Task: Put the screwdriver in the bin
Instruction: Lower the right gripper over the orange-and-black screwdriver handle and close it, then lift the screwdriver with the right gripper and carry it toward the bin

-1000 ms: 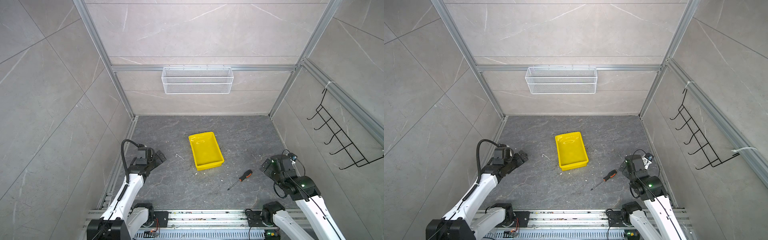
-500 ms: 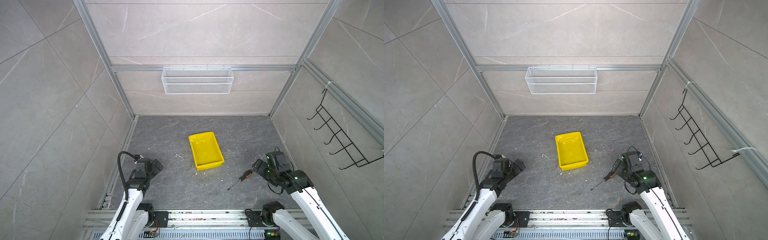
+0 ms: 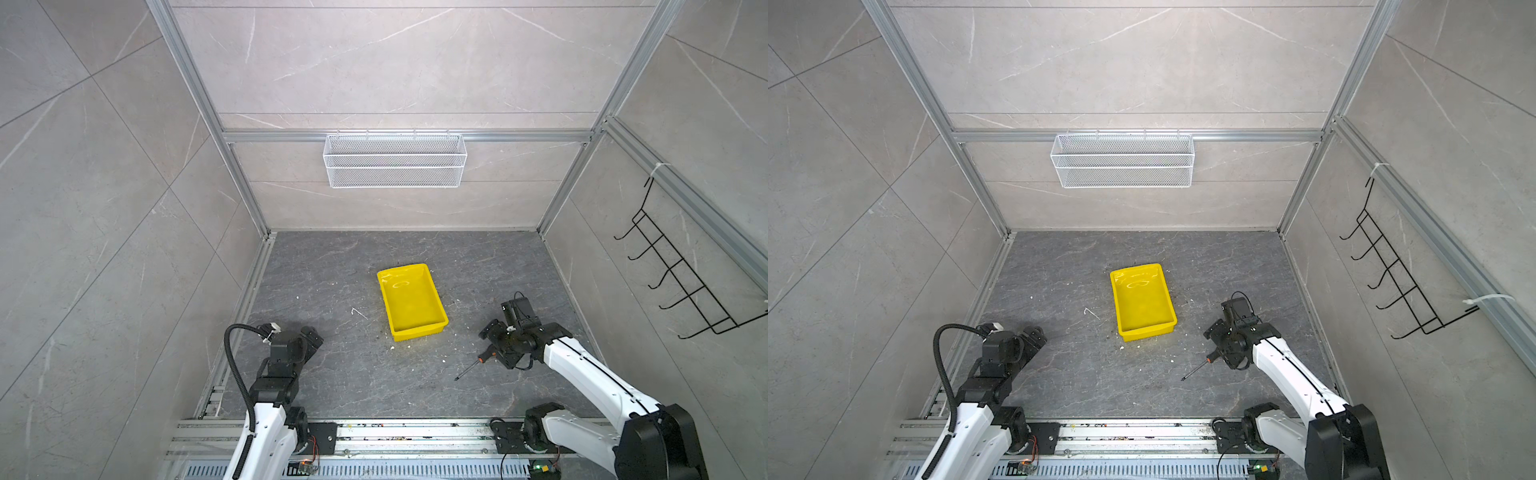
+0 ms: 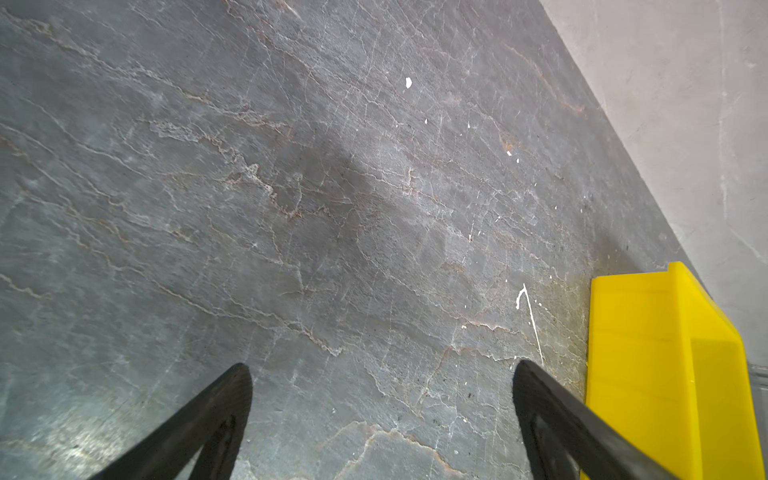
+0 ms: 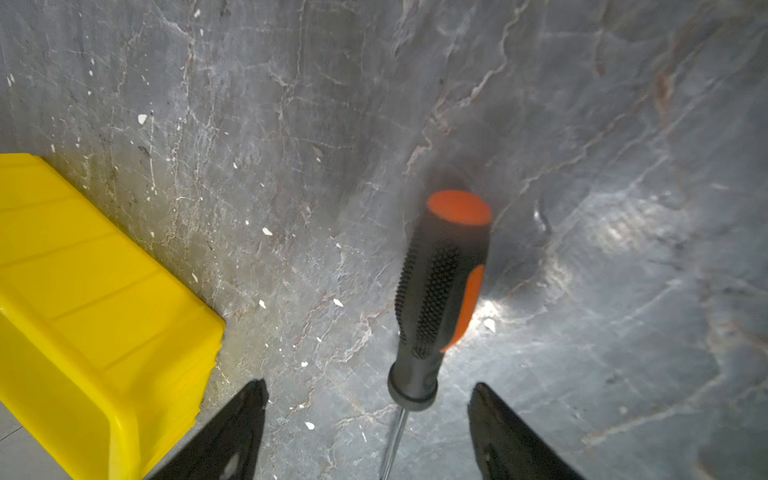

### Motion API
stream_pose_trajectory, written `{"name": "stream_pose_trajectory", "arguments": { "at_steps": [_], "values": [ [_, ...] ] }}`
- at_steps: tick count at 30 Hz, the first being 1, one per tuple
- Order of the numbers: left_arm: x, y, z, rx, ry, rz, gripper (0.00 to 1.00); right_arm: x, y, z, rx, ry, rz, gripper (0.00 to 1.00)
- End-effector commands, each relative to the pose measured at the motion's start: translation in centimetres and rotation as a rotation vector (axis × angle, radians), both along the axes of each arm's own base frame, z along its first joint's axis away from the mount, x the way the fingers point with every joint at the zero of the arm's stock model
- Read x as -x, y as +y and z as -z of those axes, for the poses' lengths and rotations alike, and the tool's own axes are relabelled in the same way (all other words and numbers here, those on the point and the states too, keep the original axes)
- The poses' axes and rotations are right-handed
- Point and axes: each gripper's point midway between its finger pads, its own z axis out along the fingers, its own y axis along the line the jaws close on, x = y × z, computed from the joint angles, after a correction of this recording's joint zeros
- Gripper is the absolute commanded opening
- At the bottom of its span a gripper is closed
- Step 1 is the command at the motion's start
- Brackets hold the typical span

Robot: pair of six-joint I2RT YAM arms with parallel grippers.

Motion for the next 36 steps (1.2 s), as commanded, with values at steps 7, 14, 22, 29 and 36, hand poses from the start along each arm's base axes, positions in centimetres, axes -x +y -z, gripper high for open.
{"name": "stream_pose_trajectory", "arguments": {
  "at_steps": [7, 14, 22, 29, 36],
  "values": [
    [-0.8, -0.1, -1.0, 0.027, -0.078, -0.015, 1.0, 1.6, -0.5, 1.9, 0.021, 0.047, 0.011, 0.64],
    [-0.8, 0.0, -0.7, 0.029, -0.062, -0.02, 1.0, 1.3, -0.2, 2.7, 0.025, 0.086, -0.022, 0.6],
    [-0.9, 0.1, -0.6, 0.026, -0.061, -0.027, 1.0, 1.7, -0.1, 4.1, 0.025, 0.118, -0.027, 0.54],
    [-0.9, 0.1, -0.6, 0.026, -0.061, -0.03, 1.0, 1.8, 0.1, 4.9, 0.019, 0.141, -0.027, 0.52],
    [-0.9, 0.2, -0.5, 0.025, -0.061, -0.031, 1.0, 2.2, 0.0, 5.8, 0.02, 0.179, -0.014, 0.51]
  ]
}}
